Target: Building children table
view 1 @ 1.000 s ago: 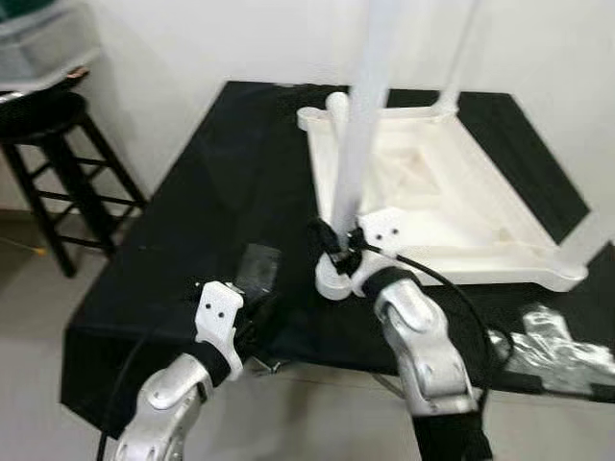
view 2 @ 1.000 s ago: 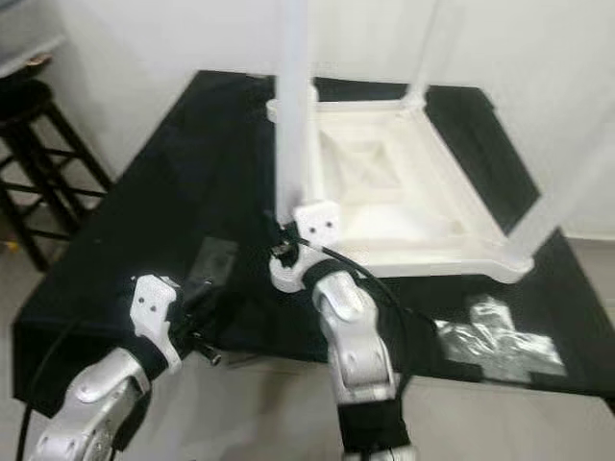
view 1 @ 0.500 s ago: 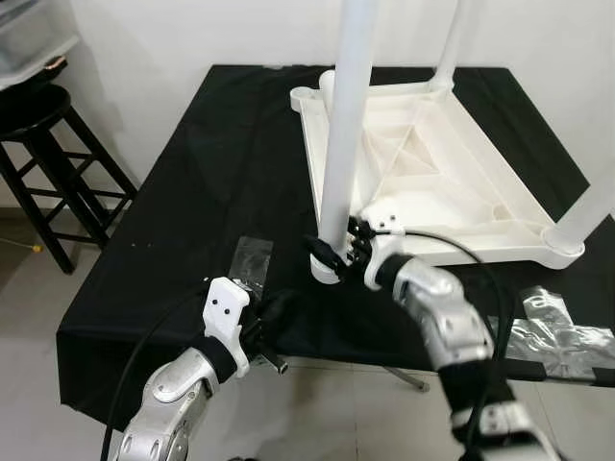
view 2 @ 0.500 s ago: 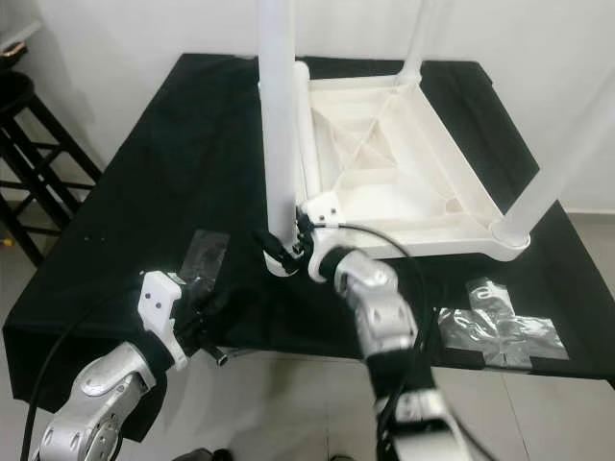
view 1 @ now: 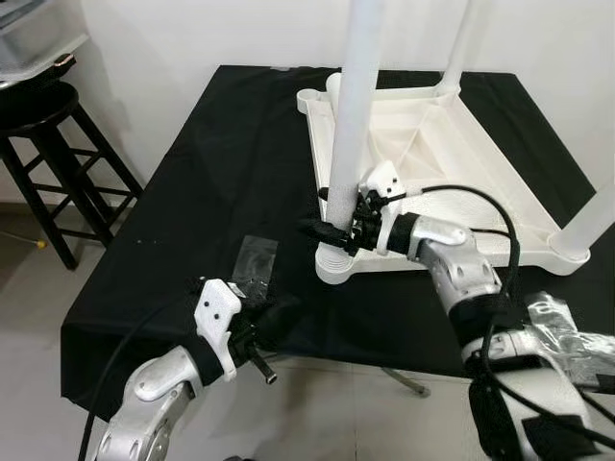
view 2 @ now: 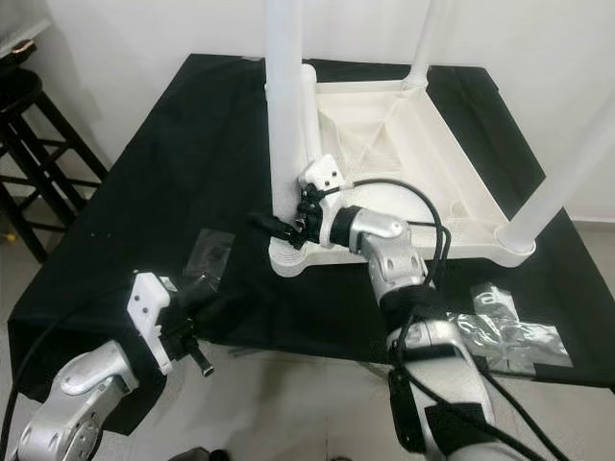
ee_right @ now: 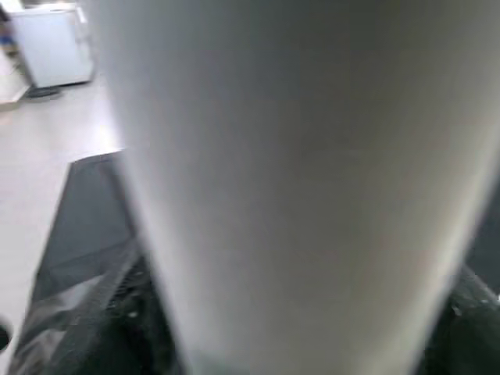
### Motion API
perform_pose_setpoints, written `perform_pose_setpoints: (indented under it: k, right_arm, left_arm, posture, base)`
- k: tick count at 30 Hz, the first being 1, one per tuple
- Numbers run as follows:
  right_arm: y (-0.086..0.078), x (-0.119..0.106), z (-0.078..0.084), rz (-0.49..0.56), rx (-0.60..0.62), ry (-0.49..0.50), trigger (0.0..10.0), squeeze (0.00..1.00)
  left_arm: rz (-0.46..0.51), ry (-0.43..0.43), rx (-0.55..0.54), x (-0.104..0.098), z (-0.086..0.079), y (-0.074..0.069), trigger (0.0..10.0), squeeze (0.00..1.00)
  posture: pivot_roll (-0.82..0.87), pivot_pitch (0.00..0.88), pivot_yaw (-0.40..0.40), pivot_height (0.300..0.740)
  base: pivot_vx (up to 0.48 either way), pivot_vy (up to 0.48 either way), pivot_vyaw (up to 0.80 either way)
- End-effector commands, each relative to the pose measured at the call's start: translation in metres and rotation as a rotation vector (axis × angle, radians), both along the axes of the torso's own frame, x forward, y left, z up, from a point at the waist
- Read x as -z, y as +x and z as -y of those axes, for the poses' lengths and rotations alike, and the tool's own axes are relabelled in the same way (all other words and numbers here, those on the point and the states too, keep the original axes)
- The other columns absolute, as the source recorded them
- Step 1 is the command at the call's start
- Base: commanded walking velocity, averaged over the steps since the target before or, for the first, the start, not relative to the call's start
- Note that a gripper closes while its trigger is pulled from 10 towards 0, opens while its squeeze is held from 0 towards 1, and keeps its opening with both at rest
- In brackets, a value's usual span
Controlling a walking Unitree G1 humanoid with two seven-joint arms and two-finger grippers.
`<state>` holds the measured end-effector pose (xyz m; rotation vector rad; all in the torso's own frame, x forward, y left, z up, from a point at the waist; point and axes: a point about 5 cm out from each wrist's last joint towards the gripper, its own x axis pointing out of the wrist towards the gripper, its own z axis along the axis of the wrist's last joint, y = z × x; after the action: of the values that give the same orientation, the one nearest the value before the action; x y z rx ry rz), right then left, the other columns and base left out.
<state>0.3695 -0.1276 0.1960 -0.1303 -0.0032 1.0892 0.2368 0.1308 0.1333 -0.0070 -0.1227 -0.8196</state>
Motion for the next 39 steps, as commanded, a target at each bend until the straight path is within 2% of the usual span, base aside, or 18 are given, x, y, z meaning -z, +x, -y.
perform_pose_setpoints:
  k: [1, 10, 12, 13, 15, 16, 17, 18, 19, 20, 21, 22, 24, 29, 30, 33, 34, 39]
  right_arm:
    - [0.0, 0.0, 0.001, -0.003, -0.028, 0.0, 0.0, 0.0]
    - [0.0, 0.002, 0.019, 0.0, 0.015, 0.006, 0.0, 0.0]
    - [0.0, 0.007, 0.032, 0.013, 0.107, -0.001, 0.0, 0.0]
    - [0.0, 0.007, 0.032, 0.013, 0.107, -0.001, 0.0, 0.0]
    - [0.0, 0.019, 0.038, -0.015, 0.265, -0.028, 0.0, 0.0]
    - [0.0, 0.019, 0.038, -0.015, 0.265, -0.028, 0.0, 0.0]
    - [-0.001, 0.032, 0.036, -0.03, 0.466, -0.058, 0.0, 0.0]
    - [-0.001, 0.032, 0.036, -0.03, 0.466, -0.058, 0.0, 0.0]
    - [-0.007, 0.045, 0.035, -0.057, 0.681, -0.046, 0.0, 0.0]
    - [-0.039, 0.072, 0.012, -0.145, 0.811, -0.016, 0.0, 0.0]
    - [-0.05, 0.076, 0.002, -0.161, 0.793, 0.005, 0.0, 0.0]
    - [-0.05, 0.076, 0.002, -0.161, 0.793, 0.005, 0.0, 0.0]
    - [-0.057, 0.075, -0.021, -0.157, 0.726, 0.042, 0.0, 0.0]
    - [-0.053, 0.066, -0.031, -0.125, 0.686, 0.06, 0.0, 0.0]
    - [-0.046, 0.057, -0.033, -0.101, 0.663, 0.068, 10.0, 0.0]
    - [-0.033, 0.039, -0.033, -0.052, 0.6, 0.08, 10.0, 0.0]
    - [-0.028, 0.029, -0.033, -0.027, 0.515, 0.082, 10.0, 1.0]
    - [-0.023, 0.006, -0.032, 0.017, 0.359, 0.095, 10.0, 1.0]
  left_arm:
    - [0.026, -0.014, -0.003, -0.002, -0.005, -0.002, 10.0, 0.0]
    - [0.048, -0.059, -0.064, 0.004, -0.007, -0.003, 10.0, 0.0]
    - [0.055, -0.086, -0.071, 0.008, -0.001, -0.007, 10.0, 0.0]
    - [0.055, -0.086, -0.071, 0.008, -0.001, -0.007, 10.0, 0.0]
    - [0.073, -0.083, -0.068, 0.01, 0.002, -0.011, 10.0, 0.0]
    - [0.073, -0.083, -0.068, 0.01, 0.002, -0.011, 10.0, 0.0]
    - [0.071, -0.08, -0.053, 0.01, 0.003, -0.014, 10.0, 0.0]
    - [0.071, -0.08, -0.053, 0.01, 0.003, -0.014, 10.0, 0.0]
    - [0.064, -0.076, -0.034, 0.011, 0.003, -0.017, 10.0, 0.0]
    - [0.047, -0.06, -0.002, 0.013, 0.003, -0.021, 10.0, 0.0]
    - [0.042, -0.053, 0.006, 0.013, 0.003, -0.022, 10.0, 0.0]
    - [0.042, -0.053, 0.006, 0.013, 0.003, -0.022, 10.0, 0.0]
    - [0.033, -0.018, 0.034, 0.016, 0.005, -0.024, 10.0, 0.0]
    - [0.023, 0.007, 0.056, 0.018, 0.006, -0.026, 10.0, 0.0]
    - [0.019, 0.014, 0.067, 0.019, 0.007, -0.026, 10.0, 0.0]
    - [0.015, 0.023, 0.075, 0.02, 0.008, -0.027, 10.0, 0.0]
    - [0.016, 0.026, 0.075, 0.02, 0.009, -0.028, 10.0, 0.0]
    - [0.017, 0.03, 0.075, 0.021, 0.011, -0.028, 10.0, 0.0]
  posture:
    - [0.11, 0.097, -0.008, 0.74]
    - [0.1, 0.093, -0.011, 0.74]
    - [0.1, 0.094, -0.011, 0.74]
    - [0.1, 0.094, -0.011, 0.74]
    - [0.08, 0.102, -0.017, 0.74]
    - [0.08, 0.102, -0.017, 0.74]
    - [0.07, 0.114, -0.018, 0.74]
    - [0.07, 0.114, -0.018, 0.74]
    - [0.07, 0.119, -0.014, 0.74]
    - [0.07, 0.13, 0.001, 0.74]
    - [0.07, 0.13, 0.001, 0.74]
    - [0.07, 0.13, 0.001, 0.74]
    - [0.06, 0.127, 0.02, 0.74]
    - [0.05, 0.129, 0.022, 0.74]
    - [0.05, 0.132, 0.018, 0.74]
    - [0.06, 0.132, 0.017, 0.74]
    - [0.07, 0.133, 0.012, 0.74]
    - [0.07, 0.137, 0.001, 0.74]
  base:
    - [0.0, 0.0, 0.0]
    - [0.0, 0.0, 0.0]
    - [0.0, 0.0, 0.0]
    - [0.0, 0.0, 0.0]
    - [0.0, 0.0, 0.0]
    - [0.0, 0.0, 0.0]
    - [0.0, 0.0, 0.0]
    - [0.0, 0.0, 0.0]
    - [0.0, 0.0, 0.0]
    - [0.0, 0.0, 0.0]
    - [0.0, 0.0, 0.0]
    - [0.0, 0.0, 0.0]
    - [0.0, 0.0, 0.0]
    - [0.0, 0.0, 0.0]
    - [0.0, 0.0, 0.0]
    - [0.0, 0.0, 0.0]
    - [0.0, 0.0, 0.0]
    - [0.0, 0.0, 0.0]
